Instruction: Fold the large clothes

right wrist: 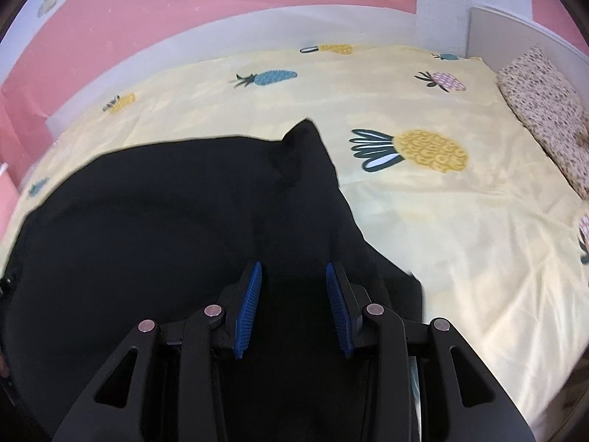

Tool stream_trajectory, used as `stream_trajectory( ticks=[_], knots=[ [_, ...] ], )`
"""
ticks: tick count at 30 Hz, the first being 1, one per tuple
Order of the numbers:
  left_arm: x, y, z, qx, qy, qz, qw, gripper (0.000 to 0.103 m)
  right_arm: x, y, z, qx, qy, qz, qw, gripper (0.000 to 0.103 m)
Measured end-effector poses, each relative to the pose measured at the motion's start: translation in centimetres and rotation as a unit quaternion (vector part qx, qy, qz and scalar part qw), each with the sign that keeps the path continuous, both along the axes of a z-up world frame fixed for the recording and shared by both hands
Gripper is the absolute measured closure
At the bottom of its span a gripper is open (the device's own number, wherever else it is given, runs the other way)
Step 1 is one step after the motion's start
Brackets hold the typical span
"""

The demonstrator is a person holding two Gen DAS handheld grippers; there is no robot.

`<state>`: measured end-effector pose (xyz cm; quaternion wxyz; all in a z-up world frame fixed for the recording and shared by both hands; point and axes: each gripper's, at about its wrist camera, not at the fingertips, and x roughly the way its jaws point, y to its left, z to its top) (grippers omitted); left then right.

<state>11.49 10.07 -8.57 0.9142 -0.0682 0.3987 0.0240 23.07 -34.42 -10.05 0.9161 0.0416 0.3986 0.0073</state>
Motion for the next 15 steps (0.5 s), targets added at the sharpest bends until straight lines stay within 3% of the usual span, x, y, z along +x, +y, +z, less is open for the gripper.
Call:
stream_trajectory(
  ticks=[4, 7, 10, 15],
  knots=[
    [-4.7, 1.4, 1.3, 0.001, -0.015, -0.004, 0.9999, 0.069, -5.2, -1.0, 1.7, 0.01, -0.008, 0.005, 1.0, 0.066],
    [-7.5, 2.5, 0.2, -0.003, -0.005, -0.006, 1.0, 0.069, -7.9, -1.7, 0.2, 0.009, 0.019, 0.004, 1.0, 0.066],
    [-8.7, 2.7, -0.6, 0.009, -0.004, -0.01, 0.9999, 0.069, -9.0, -2.2, -1.1, 0.002, 0.027, -0.001, 1.0, 0.066],
    [-9.0, 3.1, 0.1, -0.015, 0.005, 0.016, 0.9998, 0.069, -8.6, -1.8, 0.2, -0.006, 0.04, -0.018, 0.999, 0.066]
  ],
)
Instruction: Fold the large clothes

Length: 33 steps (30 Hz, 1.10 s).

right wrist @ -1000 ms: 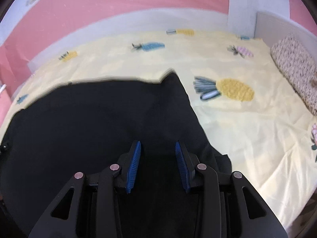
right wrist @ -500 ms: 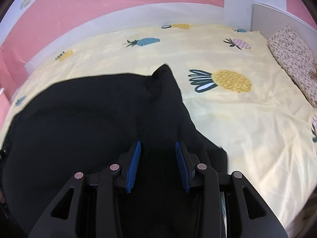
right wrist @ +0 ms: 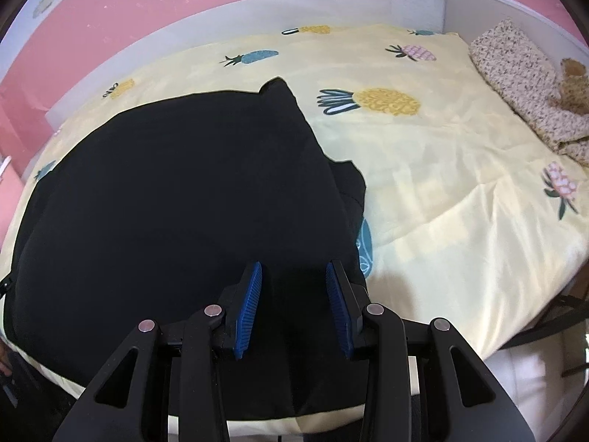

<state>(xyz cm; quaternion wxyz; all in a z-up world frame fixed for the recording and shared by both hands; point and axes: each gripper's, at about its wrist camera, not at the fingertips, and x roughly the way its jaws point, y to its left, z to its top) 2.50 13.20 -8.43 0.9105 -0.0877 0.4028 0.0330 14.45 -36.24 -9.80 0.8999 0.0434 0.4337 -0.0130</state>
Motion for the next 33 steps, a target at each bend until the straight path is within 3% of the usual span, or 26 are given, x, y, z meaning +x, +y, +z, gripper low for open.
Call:
stream_trajectory(
  ticks=[4, 7, 16, 18, 20, 21, 24, 33],
  knots=[
    [-1.3, 0.6, 0.5, -0.002, -0.005, 0.012, 0.9999, 0.069, -1.6, 0.9, 0.8, 0.004, -0.013, 0.021, 1.0, 0.066],
    [-1.6, 1.2, -0.6, 0.007, 0.009, 0.011, 0.9999, 0.069, -1.6, 0.2, -1.2, 0.009, 0.018, 0.012, 1.0, 0.066],
    [-1.9, 1.3, 0.9, -0.006, 0.024, 0.021, 0.9995, 0.067, -1.6, 0.6, 0.7, 0.023, 0.0, 0.027, 0.999, 0.065],
    [-1.7, 1.1, 0.8, -0.003, 0.029, 0.022, 0.9993, 0.065, -1.5, 0.4, 0.3, 0.028, 0.004, 0.027, 0.999, 0.058],
    [-1.6, 1.1, 0.9, -0.001, 0.032, 0.024, 0.9992, 0.063, -1.5, 0.1, 0.4, 0.032, -0.001, 0.025, 0.999, 0.044],
    [-1.5, 1.2, 0.9, 0.001, 0.035, 0.026, 0.999, 0.059, -1.6, -0.1, 0.5, 0.035, -0.004, 0.024, 0.999, 0.041],
    [-1.3, 1.5, 0.9, 0.001, 0.041, 0.035, 0.9985, 0.049, -1.4, -0.7, 0.4, 0.037, 0.0, 0.02, 0.999, 0.04],
    [-0.8, 1.5, 0.4, 0.005, 0.051, 0.035, 0.9981, 0.043, -0.2, -1.7, -0.6, 0.035, 0.018, 0.013, 0.999, 0.033]
  ],
)
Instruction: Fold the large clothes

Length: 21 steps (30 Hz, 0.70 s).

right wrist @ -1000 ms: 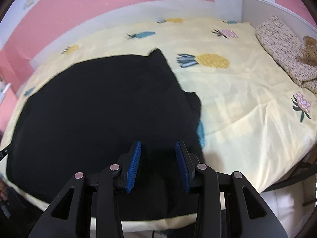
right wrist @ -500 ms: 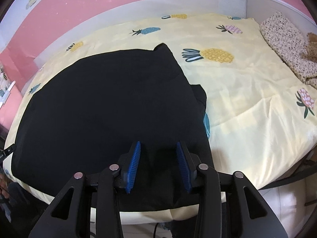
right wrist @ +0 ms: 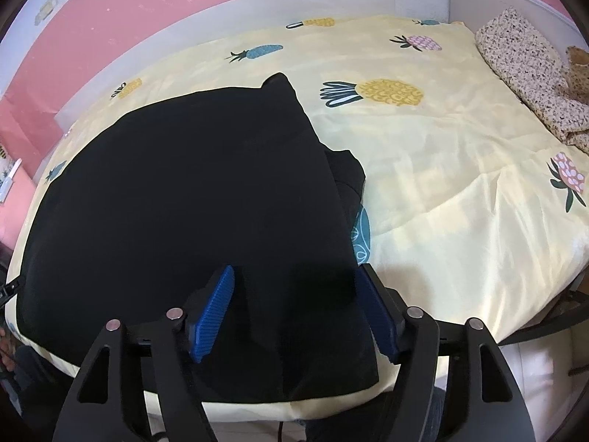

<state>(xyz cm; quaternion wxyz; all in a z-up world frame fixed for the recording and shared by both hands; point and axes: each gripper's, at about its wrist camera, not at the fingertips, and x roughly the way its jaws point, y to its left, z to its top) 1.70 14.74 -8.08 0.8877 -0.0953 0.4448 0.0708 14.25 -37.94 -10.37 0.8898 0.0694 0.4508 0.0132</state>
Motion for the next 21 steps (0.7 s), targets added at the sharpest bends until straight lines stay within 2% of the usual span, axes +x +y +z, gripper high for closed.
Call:
stream_trajectory(
  ticks=[9, 12, 15, 16, 19, 21],
  knots=[
    [1.0, 0.9, -1.1, -0.016, 0.004, -0.001, 0.9999, 0.026, 1.5, -1.2, -1.0, 0.03, 0.013, -0.003, 0.999, 0.026],
    [1.7, 2.2, -1.9, -0.058, 0.005, 0.003, 0.9983, 0.019, 2.3, -1.7, -1.3, 0.047, 0.017, 0.002, 0.999, 0.024],
    [2.3, 3.8, -3.1, -0.116, 0.008, 0.007, 0.9932, 0.012, 3.3, -2.7, -1.9, 0.084, 0.028, 0.008, 0.996, 0.022],
    [2.5, 4.3, -3.5, -0.133, 0.01, 0.009, 0.991, 0.01, 3.7, -3.1, -2.2, 0.099, 0.032, 0.009, 0.994, 0.018],
    [3.1, 4.9, -4.6, -0.172, 0.011, 0.0, 0.985, 0.01, 4.6, -4.0, -3.2, 0.128, 0.045, 0.012, 0.991, 0.008],
    [3.7, 5.0, -4.9, -0.188, 0.012, -0.005, 0.982, 0.01, 5.1, -4.5, -3.8, 0.158, 0.052, 0.018, 0.986, 0.008]
  ],
)
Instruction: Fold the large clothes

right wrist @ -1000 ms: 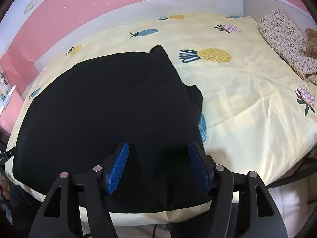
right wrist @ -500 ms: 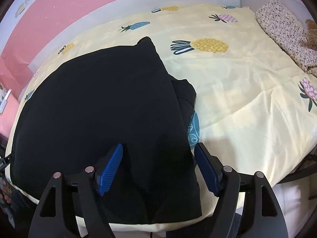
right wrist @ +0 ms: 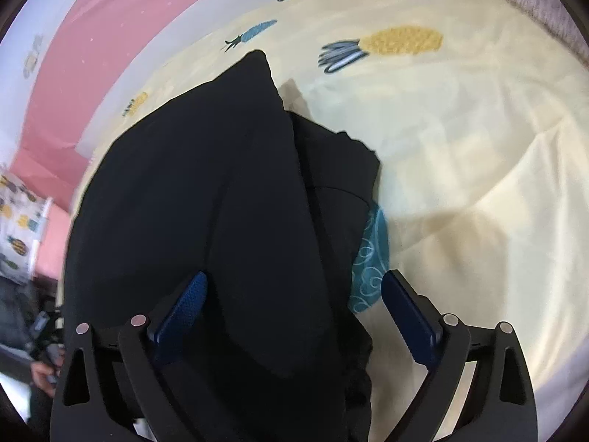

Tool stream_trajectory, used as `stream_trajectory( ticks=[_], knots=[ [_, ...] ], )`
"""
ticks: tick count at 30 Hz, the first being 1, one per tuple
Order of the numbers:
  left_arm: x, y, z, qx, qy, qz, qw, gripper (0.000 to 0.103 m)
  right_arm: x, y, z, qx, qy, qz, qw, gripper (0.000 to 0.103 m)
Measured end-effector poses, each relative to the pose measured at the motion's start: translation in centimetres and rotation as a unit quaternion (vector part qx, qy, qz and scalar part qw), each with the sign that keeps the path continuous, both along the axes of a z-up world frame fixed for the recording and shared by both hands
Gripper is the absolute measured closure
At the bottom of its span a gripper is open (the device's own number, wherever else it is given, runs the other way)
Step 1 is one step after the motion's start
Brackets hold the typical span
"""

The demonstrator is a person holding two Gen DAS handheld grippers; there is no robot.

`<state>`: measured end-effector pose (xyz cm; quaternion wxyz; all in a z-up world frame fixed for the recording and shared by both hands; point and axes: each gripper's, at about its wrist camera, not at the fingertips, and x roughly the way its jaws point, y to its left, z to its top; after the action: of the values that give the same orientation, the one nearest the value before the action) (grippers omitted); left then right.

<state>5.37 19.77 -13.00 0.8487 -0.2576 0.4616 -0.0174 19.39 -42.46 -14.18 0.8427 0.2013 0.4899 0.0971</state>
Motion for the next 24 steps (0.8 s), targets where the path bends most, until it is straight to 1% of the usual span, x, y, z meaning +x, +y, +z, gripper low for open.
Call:
stream_trajectory(
  ticks=[3, 4, 8, 10, 13, 14, 15, 16, 17, 18, 19, 21, 24],
  knots=[
    [1.1, 0.1, -0.3, -0.023, 0.001, -0.009, 0.9997, 0.01, 0.7, -0.5, -0.6, 0.034, 0.005, 0.004, 0.999, 0.008],
    [1.6, 0.1, -0.5, -0.036, 0.003, -0.012, 0.9993, 0.01, 1.0, -0.6, -0.8, 0.045, 0.007, 0.005, 0.999, 0.008],
    [3.4, -0.2, -1.3, -0.076, 0.012, -0.021, 0.9968, 0.01, 2.2, -0.7, -1.3, 0.07, 0.014, 0.011, 0.997, 0.008],
    [4.1, -0.6, -1.5, -0.078, 0.019, -0.02, 0.9966, 0.006, 2.6, -0.6, -1.3, 0.07, 0.016, 0.018, 0.997, 0.008],
    [4.6, -1.4, -1.7, -0.072, 0.024, -0.02, 0.9969, 0.004, 3.0, -0.4, -1.4, 0.07, 0.02, 0.028, 0.997, 0.009],
    [4.4, -1.6, -1.7, -0.069, 0.023, -0.02, 0.9971, 0.005, 3.1, -0.4, -1.4, 0.072, 0.02, 0.031, 0.997, 0.016],
    [4.2, -1.8, -1.6, -0.067, 0.021, -0.019, 0.9973, 0.008, 3.0, -0.3, -1.3, 0.082, 0.019, 0.035, 0.996, 0.021],
    [3.8, -2.0, -1.4, -0.067, 0.018, -0.016, 0.9975, 0.013, 2.8, -0.3, -1.2, 0.087, 0.016, 0.035, 0.995, 0.028],
    [3.4, -2.2, -1.2, -0.067, 0.014, -0.015, 0.9976, 0.015, 2.6, -0.1, -1.0, 0.085, 0.013, 0.035, 0.996, 0.033],
    [3.1, -2.3, -1.1, -0.065, 0.009, -0.017, 0.9977, 0.018, 2.3, 0.0, -0.9, 0.081, 0.009, 0.038, 0.996, 0.035],
    [2.8, -2.6, -0.9, -0.063, 0.006, -0.021, 0.9978, 0.019, 2.2, 0.0, -0.9, 0.082, 0.006, 0.039, 0.996, 0.036],
    [2.6, -2.7, -1.0, -0.062, 0.005, -0.024, 0.9978, 0.019, 2.5, 0.0, -1.0, 0.088, 0.007, 0.04, 0.995, 0.036],
    [4.0, -2.9, -1.4, -0.067, 0.025, -0.02, 0.9972, 0.015, 3.8, -0.1, -1.7, 0.098, 0.02, 0.04, 0.994, 0.029]
  ],
)
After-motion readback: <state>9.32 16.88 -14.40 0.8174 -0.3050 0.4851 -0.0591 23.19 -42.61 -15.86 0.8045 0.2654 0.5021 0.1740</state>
